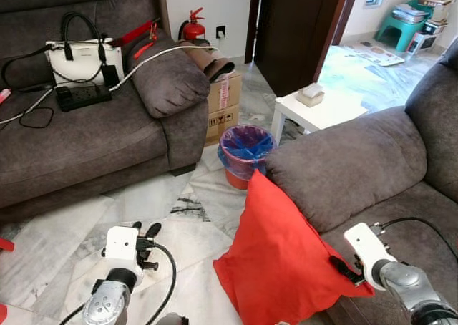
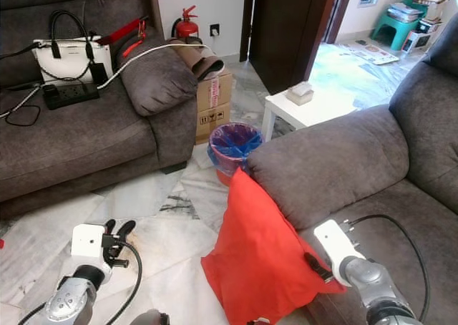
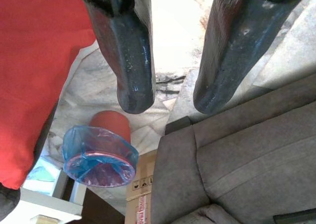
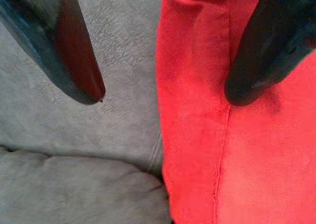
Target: Move the pillow to the sofa from floor
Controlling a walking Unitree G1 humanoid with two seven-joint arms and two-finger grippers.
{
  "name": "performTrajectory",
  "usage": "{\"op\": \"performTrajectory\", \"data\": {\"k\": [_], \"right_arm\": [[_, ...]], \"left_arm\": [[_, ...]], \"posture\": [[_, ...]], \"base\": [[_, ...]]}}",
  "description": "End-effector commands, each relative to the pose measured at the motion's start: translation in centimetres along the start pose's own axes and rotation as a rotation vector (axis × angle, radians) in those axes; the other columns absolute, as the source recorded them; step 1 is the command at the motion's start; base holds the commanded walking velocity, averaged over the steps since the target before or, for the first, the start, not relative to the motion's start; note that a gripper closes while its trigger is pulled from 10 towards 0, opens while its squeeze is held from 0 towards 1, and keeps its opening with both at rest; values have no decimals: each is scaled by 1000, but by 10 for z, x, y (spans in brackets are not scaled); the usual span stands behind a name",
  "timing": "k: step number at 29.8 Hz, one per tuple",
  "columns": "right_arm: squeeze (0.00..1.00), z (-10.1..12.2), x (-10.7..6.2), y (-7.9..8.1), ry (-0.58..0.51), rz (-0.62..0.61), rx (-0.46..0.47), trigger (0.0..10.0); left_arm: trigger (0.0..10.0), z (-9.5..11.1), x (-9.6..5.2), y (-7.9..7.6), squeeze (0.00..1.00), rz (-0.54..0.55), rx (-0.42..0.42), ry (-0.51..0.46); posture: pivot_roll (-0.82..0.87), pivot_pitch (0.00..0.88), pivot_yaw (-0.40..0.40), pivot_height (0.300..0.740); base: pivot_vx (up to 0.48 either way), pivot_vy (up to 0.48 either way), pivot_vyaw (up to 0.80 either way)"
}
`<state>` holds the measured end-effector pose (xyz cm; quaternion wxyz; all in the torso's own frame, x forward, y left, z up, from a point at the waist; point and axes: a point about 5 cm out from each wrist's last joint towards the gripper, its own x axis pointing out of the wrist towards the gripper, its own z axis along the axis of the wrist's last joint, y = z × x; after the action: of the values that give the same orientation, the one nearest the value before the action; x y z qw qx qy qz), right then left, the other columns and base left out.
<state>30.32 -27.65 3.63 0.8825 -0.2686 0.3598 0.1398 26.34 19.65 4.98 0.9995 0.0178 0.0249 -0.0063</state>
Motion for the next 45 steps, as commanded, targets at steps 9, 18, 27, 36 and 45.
{"op": "performTrajectory", "data": {"k": [9, 18, 27, 36, 45], "right_arm": [[0, 35, -2, -16, -267, -34, 506, 10000], [0, 18, -4, -5, -114, 167, 255, 10000], [0, -5, -15, -30, 94, 3, 77, 10000], [0, -13, -15, -27, 153, 17, 42, 10000], [0, -17, -20, -23, 157, 205, -34, 10000]], "left_arm": [[10000, -4, -1, -1, 0, 3, -7, 23], [10000, -5, 2, -4, 0, -5, -16, 26], [10000, -6, 2, -7, 0, -9, -25, 27], [10000, -6, 2, -7, 0, -13, -29, 30], [10000, -8, 3, -11, 0, -23, -43, 36]], "posture": [[131, 110, -38, 633], [123, 104, -45, 633], [117, 101, -50, 633], [121, 103, -48, 633], [113, 97, -60, 633]], "base": [[0, 0, 0], [0, 0, 0], [0, 0, 0], [0, 0, 0], [0, 0, 0]]}}
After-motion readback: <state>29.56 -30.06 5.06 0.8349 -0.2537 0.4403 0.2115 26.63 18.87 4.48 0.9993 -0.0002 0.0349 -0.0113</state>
